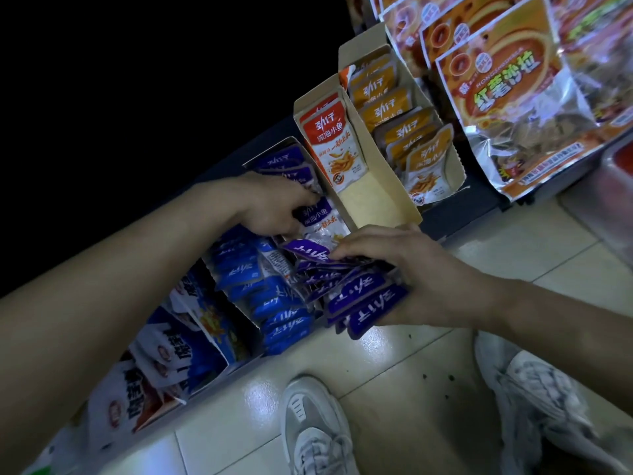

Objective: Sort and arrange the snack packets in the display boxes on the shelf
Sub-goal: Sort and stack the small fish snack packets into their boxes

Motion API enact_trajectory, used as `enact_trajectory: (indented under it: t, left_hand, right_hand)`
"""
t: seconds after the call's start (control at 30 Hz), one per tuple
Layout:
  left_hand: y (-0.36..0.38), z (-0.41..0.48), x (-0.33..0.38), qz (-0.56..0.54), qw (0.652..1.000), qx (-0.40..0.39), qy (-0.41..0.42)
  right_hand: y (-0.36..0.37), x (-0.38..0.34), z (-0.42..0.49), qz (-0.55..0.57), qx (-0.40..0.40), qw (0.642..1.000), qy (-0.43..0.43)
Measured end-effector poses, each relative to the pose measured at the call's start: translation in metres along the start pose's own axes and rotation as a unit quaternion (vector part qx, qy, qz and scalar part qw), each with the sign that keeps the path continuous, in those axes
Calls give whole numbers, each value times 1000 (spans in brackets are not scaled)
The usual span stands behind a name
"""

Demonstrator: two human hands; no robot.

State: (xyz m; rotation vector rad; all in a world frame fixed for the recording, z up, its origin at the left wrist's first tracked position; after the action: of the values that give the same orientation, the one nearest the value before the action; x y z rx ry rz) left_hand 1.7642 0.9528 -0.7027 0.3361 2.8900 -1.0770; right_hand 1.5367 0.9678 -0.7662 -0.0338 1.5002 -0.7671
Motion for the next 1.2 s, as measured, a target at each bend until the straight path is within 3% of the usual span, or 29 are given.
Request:
enact_trajectory:
  t: [0.13, 0.37, 0.53, 0.73, 0.87, 1.03, 1.2]
  left_hand:
    - [-3, 6, 1, -76, 992, -105, 16]
    - [-7, 3, -7, -196, 973, -124, 23]
    - [-2, -4, -14, -306, 946, -73, 75]
    - [0, -12, -15, -345, 931, 12, 122]
    - [8, -10, -14, -296, 943, 104, 108]
    - [13, -17, -10, -192, 952, 213, 111]
    - [14, -39, -12, -268, 915, 271, 131]
  right_hand:
    - [-3, -3, -1, -9, -36, 999, -2]
    - [-5, -10, -5, -6, -36, 999, 7]
    - [-9, -16, -9, -24, -8, 1000, 11]
    - [-6, -12, -12, 8, 1, 1000, 9]
    - [0, -5, -14, 17, -8, 1000, 15]
    - [2, -5, -13, 32, 40, 999, 17]
    - [0, -8, -12, 57, 44, 997, 25]
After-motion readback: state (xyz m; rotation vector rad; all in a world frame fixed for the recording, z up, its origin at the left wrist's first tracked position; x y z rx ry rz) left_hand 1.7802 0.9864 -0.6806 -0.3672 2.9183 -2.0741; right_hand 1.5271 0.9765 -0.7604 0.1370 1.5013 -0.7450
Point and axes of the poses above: each hand's wrist, its own z-axis towards the middle knuckle, its own y-axis out of the palm, x = y × z, the point moved 1 cm from there along z, towards the middle knuckle, and after that the axes turned 6 degrees about z, right-handed, at the moved point
